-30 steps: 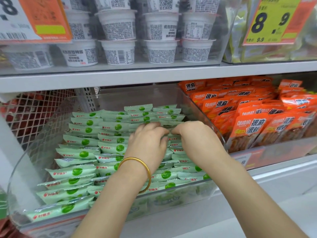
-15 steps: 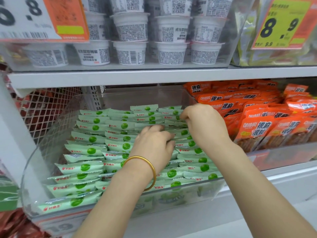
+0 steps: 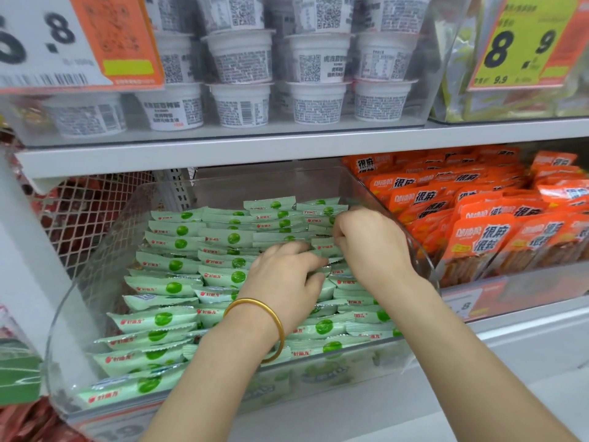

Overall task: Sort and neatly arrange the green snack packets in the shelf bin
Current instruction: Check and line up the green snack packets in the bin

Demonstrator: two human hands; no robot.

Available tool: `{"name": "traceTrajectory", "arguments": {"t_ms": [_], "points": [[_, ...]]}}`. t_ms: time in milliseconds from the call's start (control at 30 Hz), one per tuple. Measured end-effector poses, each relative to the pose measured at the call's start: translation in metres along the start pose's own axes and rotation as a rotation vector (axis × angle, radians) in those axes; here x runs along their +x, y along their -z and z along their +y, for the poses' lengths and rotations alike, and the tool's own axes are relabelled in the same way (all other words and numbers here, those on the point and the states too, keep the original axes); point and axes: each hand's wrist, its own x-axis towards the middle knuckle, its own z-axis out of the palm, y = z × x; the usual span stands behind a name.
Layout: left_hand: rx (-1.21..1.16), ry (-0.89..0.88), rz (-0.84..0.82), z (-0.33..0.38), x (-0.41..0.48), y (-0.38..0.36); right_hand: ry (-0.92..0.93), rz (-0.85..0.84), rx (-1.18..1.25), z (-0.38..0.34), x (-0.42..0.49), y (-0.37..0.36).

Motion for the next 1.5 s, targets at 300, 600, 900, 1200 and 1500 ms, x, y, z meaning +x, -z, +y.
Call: {"name": "traceTrajectory", "arguments": {"t_ms": [300,600,900,1200,1500], "points": [[-0.445,0.047,0.244,-0.006,-0.004,0.019,0.184,0.481,0.219,0.016,-0.023,0.038],[-0.901,-0.075,0.154,0.012,-0.025,0.037,0.071,0.439,1.033,0.016,-0.037,0.054],[-1.245,-0.088,0.023,0.016,-0.042,0.046,0.067,0.102,1.504,0.018,-0.047,0.051],[-1.183,-0.189,0.047,0.018,-0.046,0.046,-0.056,0.121,1.614,0.016,-0.046,0.05],[-0.649,-0.217,0.181,0.014,-0.042,0.035,-0.134,0.077,1.542,0.02,-0.046,0.045]]}}
